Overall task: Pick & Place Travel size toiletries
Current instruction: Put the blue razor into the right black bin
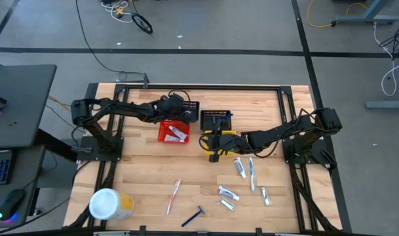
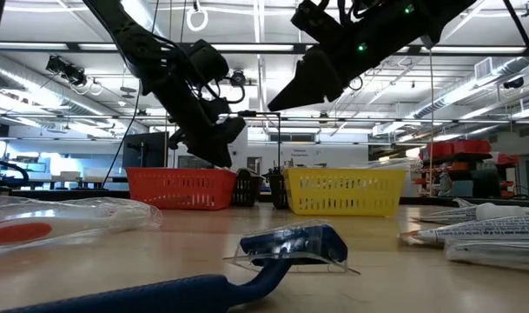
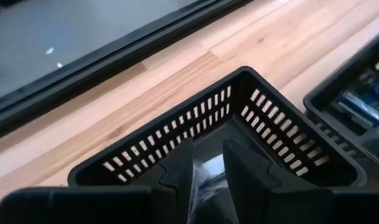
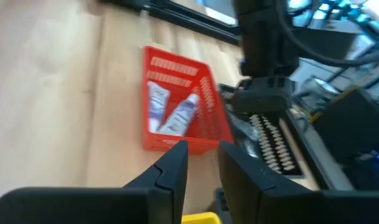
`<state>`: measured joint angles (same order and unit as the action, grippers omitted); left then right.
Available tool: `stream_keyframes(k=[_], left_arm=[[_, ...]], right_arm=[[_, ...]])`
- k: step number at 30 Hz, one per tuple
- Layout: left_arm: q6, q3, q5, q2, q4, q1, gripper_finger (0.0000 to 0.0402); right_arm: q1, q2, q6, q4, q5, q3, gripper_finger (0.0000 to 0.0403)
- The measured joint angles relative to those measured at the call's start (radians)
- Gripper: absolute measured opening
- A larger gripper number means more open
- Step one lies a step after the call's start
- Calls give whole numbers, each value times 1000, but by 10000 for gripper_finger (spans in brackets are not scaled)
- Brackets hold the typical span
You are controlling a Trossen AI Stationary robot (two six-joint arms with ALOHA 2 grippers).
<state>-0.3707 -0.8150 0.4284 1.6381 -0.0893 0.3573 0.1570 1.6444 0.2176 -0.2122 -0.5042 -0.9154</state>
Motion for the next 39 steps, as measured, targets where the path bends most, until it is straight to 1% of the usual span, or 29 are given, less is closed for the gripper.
stream_keyframes(k=[3,8,12,14,19,22,26,29,31,34,37,39], left_arm=[[65,0,1,-2,-1,0,111],[110,-6,-6,-9,5,-12,138],[129,-38,-52,-33,-2,-56,156],[133,-57,-84,-44,-1,-91,161],[121,-88,-231,-57,-3,-206,160],[98,-88,-289,-57,24,-290,157],[21,-87,-286,-56,93,-416,156],[-38,-87,-284,-56,79,-514,155],[-32,-87,-284,-53,61,-576,154],[-24,-87,-285,-52,54,-652,154],[-99,-87,-277,-49,1,-715,153],[-162,-87,-236,-35,-45,-756,153]], right_arm=[[-1,0,-1,7,84,0,99],[-1,0,-37,33,197,0,99],[-6,0,-45,53,280,0,99],[-6,0,-45,55,299,0,99],[-6,0,-45,74,268,0,99],[-6,0,-45,174,246,0,99],[-6,0,-82,366,247,0,99],[-6,1,-118,449,246,0,99],[-6,1,-124,443,246,0,99],[-6,1,-105,383,246,0,99],[-6,1,-95,298,247,0,99],[-7,1,-87,239,246,0,99]])
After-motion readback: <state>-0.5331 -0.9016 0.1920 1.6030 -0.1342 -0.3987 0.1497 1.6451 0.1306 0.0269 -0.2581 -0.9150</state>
